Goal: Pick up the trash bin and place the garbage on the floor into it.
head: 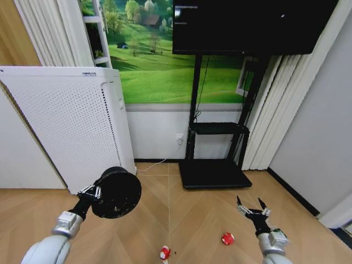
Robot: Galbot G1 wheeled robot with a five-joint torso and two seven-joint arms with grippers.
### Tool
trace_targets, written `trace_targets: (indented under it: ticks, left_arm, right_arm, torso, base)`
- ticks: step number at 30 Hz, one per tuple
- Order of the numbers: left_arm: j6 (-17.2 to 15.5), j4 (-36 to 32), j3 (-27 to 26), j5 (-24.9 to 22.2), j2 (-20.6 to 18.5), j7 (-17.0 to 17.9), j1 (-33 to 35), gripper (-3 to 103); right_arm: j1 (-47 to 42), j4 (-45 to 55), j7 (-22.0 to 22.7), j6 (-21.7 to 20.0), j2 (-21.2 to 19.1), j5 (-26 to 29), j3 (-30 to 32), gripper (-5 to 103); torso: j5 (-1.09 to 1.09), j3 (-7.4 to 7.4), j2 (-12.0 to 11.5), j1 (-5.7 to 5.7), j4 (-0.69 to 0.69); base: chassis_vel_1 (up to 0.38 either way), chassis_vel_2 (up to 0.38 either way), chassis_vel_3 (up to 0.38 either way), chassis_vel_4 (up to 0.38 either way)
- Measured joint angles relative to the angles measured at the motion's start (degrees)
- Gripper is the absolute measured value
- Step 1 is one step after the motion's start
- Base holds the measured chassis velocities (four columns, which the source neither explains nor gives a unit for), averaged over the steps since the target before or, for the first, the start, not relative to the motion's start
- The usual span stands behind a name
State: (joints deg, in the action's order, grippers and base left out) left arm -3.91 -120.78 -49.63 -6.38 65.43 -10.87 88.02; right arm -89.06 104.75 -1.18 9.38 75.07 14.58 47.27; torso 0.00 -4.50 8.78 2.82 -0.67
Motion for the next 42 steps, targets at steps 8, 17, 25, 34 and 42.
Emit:
trace_targets:
  ticks: [8, 17, 25, 34, 42]
  left_arm:
    - [0.1, 0.2, 0.0, 0.0, 0.2, -0.1, 0.1, 4]
    - [0.2, 0.4, 0.2, -0.1, 0.2, -0.1, -0.2, 4]
    - [0.2, 0.6, 0.3, -0.1, 0.2, -0.1, -0.4, 4]
    - [0.2, 0.9, 0.6, 0.0, 0.4, -0.1, -0.6, 4]
    - [0.3, 1.1, 0.8, 0.2, 0.6, 0.0, -0.6, 4]
  right_arm:
    - [0.1, 0.0, -0.2, 0.1, 0.1, -0.7, 0.1, 100]
    - [0.4, -0.2, -0.1, 0.2, 0.3, -0.6, 0.0, 100]
    - [0.6, -0.4, -0.1, 0.2, 0.3, -0.5, -0.1, 100]
    - [1.0, -0.7, -0.1, 0.3, 0.2, -0.4, -0.2, 100]
    - [0.9, -0.8, -0.1, 0.6, 0.3, 0.4, -0.3, 100]
  torso:
    - [0.0, 0.0, 0.0, 0.0, 0.0]
    - [0.0, 0.0, 0.0, 0.0, -0.01]
    - [0.0, 0.0, 0.0, 0.0, 0.0]
    - [0.03, 0.02, 0.0, -0.01, 0.0]
    - [-0.01, 0.0, 0.0, -0.01, 0.0]
  base:
    - [0.0, 0.0, 0.0, 0.0]
    - [0.038, 0.042, -0.052, -0.054]
    - [0.189, 0.17, -0.172, -0.174]
    - [0.275, 0.266, -0.27, -0.288]
    - [0.344, 0.359, -0.35, -0.355]
